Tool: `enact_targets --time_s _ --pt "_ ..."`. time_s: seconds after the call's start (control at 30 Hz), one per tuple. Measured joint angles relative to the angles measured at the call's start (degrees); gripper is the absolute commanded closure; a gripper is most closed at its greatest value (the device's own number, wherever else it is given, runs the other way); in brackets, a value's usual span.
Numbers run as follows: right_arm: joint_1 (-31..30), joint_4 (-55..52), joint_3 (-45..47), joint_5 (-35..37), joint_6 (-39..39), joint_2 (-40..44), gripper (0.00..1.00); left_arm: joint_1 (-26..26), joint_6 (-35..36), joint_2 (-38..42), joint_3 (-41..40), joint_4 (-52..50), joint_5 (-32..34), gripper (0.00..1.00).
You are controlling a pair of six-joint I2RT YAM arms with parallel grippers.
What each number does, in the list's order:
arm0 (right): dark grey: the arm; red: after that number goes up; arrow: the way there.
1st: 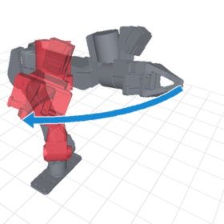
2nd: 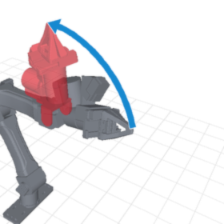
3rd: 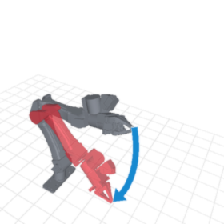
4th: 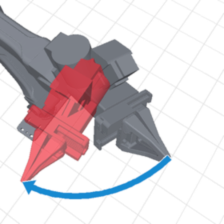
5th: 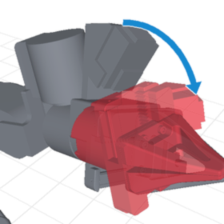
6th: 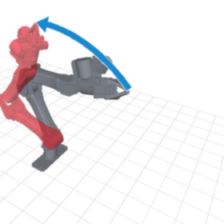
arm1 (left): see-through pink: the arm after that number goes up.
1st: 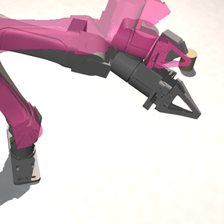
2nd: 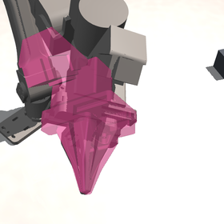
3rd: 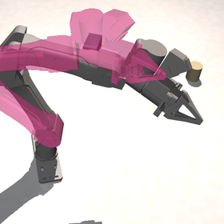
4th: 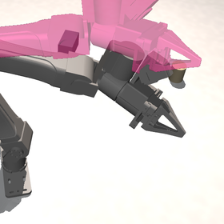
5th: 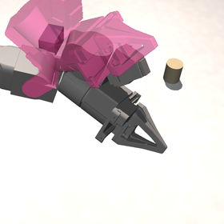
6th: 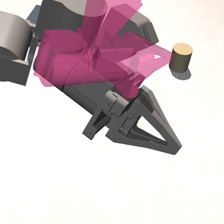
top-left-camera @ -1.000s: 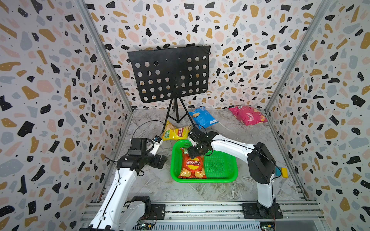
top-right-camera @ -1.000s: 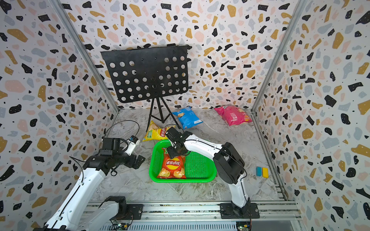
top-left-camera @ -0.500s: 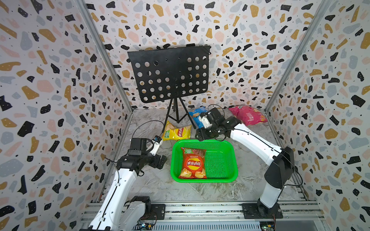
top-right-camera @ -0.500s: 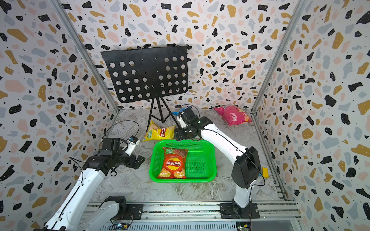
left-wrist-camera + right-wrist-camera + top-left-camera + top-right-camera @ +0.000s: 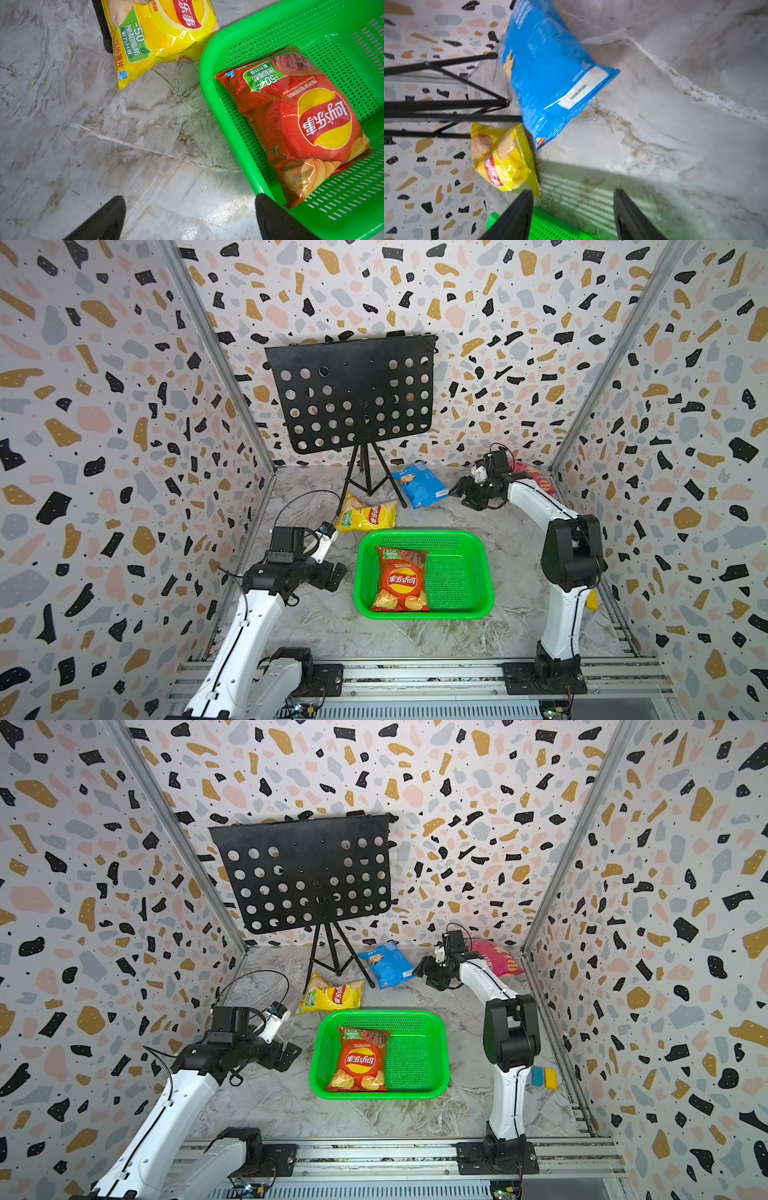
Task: Put the potato chips into the basket
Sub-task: Pick up the potato chip from the center of the board.
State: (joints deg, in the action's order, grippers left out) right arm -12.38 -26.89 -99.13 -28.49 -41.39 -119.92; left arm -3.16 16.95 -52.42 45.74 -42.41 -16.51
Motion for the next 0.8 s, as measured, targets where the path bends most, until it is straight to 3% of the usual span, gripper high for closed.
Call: enact_targets --time_s 0.43,0.67,0.8 --pt "1.5 7.2 -13.0 -2.9 -8.6 -15.6 0.36 0.0 0.0 -0.1 -0.1 0.0 -0.2 0.00" --pt "1.5 12.0 -14.6 -6.0 -11.7 -19.8 0.49 0.0 0.0 -0.5 -0.2 0.0 -0.5 0.00" --pt "1.5 13.4 -14.7 -7.3 -12.4 -20.8 0.50 0.0 0.0 -0.5 -0.2 0.0 -0.5 0.00"
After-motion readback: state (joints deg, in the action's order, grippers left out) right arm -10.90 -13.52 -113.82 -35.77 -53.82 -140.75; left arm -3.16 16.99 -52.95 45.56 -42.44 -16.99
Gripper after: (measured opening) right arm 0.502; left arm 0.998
